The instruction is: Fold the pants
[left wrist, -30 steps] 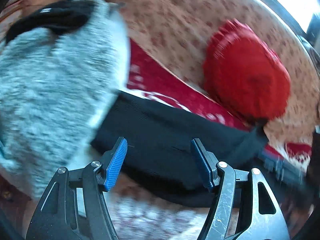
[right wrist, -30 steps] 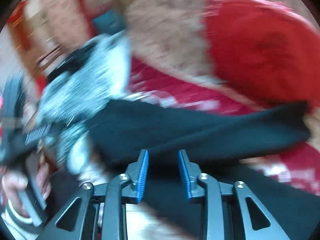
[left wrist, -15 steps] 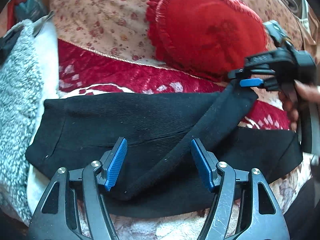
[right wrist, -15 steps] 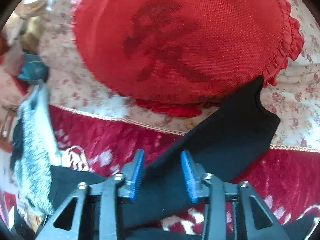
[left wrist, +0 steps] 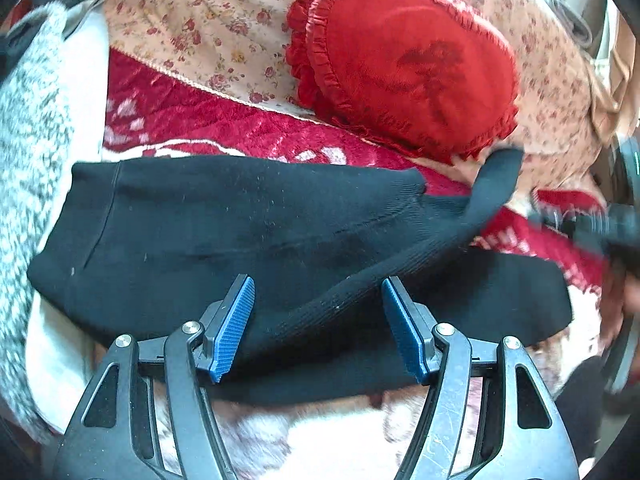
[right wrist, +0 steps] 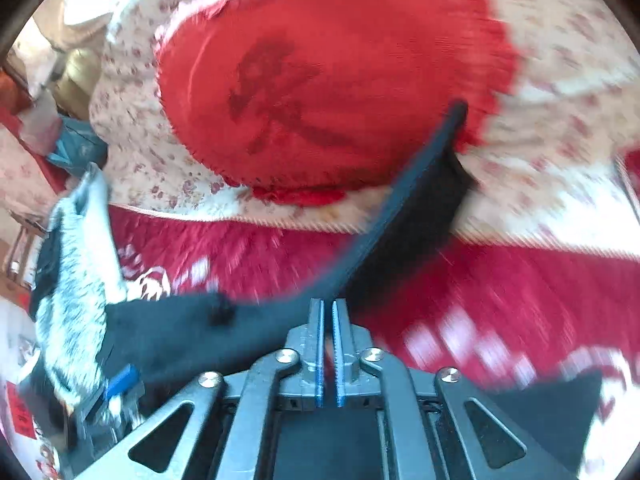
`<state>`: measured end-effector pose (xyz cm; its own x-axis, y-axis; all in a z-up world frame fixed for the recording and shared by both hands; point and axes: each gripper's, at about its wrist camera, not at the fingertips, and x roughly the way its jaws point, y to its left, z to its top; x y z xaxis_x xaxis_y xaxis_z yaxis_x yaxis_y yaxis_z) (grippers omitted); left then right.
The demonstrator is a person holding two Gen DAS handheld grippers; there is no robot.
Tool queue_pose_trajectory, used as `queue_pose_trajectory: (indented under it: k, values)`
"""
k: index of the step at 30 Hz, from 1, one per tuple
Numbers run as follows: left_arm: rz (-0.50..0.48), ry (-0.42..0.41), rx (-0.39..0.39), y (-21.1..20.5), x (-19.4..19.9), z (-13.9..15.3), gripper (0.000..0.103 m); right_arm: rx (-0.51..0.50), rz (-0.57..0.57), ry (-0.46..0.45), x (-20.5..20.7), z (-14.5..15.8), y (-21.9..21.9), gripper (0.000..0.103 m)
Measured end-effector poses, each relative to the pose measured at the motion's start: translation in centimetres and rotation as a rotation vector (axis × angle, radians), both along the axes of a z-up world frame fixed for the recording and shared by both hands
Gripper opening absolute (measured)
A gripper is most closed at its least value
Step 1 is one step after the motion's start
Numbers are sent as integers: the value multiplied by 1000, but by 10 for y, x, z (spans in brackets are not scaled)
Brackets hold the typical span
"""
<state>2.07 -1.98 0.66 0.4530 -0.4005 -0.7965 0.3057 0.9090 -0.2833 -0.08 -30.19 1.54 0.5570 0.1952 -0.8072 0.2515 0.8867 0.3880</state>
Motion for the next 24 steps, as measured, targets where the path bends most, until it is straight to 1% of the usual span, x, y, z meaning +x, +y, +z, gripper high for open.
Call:
queue_pose_trajectory:
  k: [1,2,4,5,7,8,9,10,11,12,14,15,18,21,23,24]
  values:
    - [3,10,-29,2,-3,1,66,-1,-14,2,-18,-2,-3,2]
    - [5,17,-41,3,-5,1,66,2,-21,10,-30,-6,-4,2]
    - [15,22,-65,5,-9,2,66,27,-44,42,-54,-26,-15,2]
    - [21,20,-69,6,-11,3,66,43,-71,43,-60,-31,-21,3]
    - [28,26,-71,6,-14,4,66,137,-156,16,-68,-39,-40,5]
    - [30,31,-75,7,-15,4,66,184,-178,-20,-68,-38,-47,11]
    - [35,39,-80,8,-16,3,66,202,-192,-63,-65,-34,-52,25]
    - [39,44,-82,9,-15,2,66,195,-197,-90,-59,-30,-51,34]
    - [43,50,-86,9,-16,1,66,185,-200,-107,-52,-27,-51,45]
    - [46,55,-89,10,-16,1,66,183,-204,-110,-41,-27,-51,46]
    - [52,65,-104,12,-17,1,66,203,-203,-76,-19,-34,-52,46]
    - [54,66,-114,13,-18,2,66,228,-215,-50,-7,-42,-53,46]
    - [69,71,-149,15,-19,5,66,337,-247,-10,20,-67,-61,46]
    - [80,96,-175,18,-16,3,66,383,-328,-32,35,-77,-71,46]
    - [94,101,-173,18,-15,2,66,424,-369,-54,38,-78,-78,46]
    - [98,101,-171,18,-14,1,66,437,-373,-59,41,-79,-80,36]
